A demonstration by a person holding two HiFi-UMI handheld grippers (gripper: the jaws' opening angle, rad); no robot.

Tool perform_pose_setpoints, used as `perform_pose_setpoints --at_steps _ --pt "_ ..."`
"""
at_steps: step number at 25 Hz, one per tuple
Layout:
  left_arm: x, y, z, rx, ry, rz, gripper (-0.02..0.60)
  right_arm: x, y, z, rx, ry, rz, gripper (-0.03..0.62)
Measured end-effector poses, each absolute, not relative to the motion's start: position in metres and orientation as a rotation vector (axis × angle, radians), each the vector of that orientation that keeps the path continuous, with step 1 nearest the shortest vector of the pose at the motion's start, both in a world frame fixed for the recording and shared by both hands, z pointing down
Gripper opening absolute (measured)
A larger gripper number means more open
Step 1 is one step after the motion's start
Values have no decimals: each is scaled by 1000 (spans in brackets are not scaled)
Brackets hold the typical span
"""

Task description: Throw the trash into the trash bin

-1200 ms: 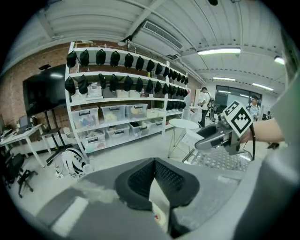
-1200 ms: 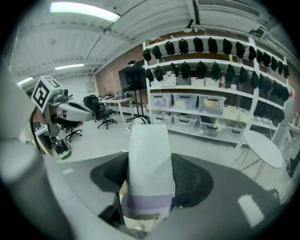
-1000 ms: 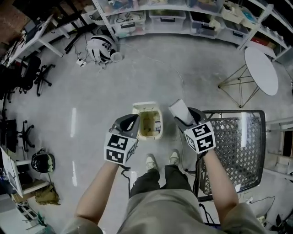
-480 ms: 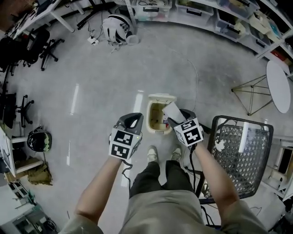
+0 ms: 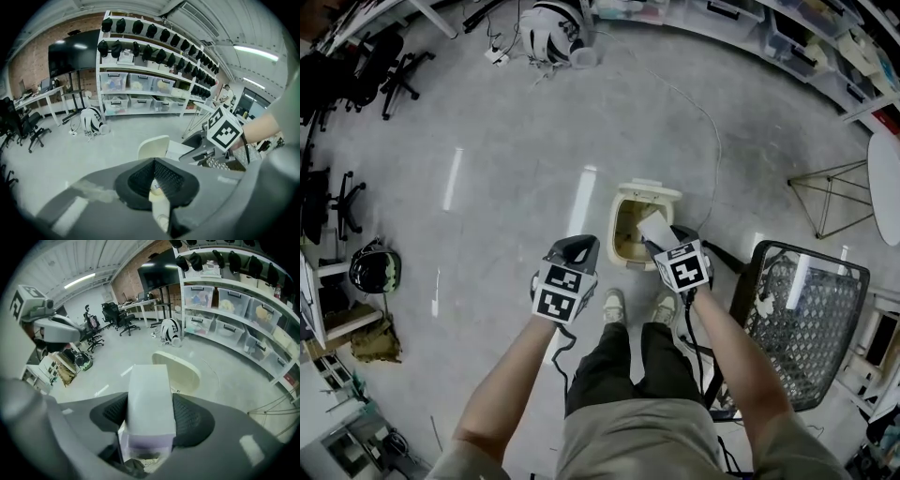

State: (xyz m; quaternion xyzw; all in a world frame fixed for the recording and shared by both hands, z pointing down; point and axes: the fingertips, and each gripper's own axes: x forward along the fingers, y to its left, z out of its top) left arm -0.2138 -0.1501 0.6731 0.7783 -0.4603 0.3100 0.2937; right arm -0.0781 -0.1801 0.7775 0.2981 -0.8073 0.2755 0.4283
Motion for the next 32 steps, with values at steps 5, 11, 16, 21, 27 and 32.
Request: perform_pose_setpoints --at_steps 5,11,16,21,27,32 --pt "-220 -141 689 2029 -1224 817 2 -84 -182 798 737 -1987 690 308" --pt "-210 -130 699 2032 -1183 833 3 -79 -176 811 734 -1947 719 328" --pt "-207 -124 696 2031 -1181 834 3 -69 -168 808 737 -1943 724 319" --pt "-206 -124 679 2044 -1197 833 3 -50 -167 779 799 -1969 757 302" --pt "-211 -129 638 2080 -1263 799 3 -37 -168 722 876 -2048 723 284" --pt "-214 -132 597 2130 -1334 754 3 -26 -170 657 962 -2146 675 284"
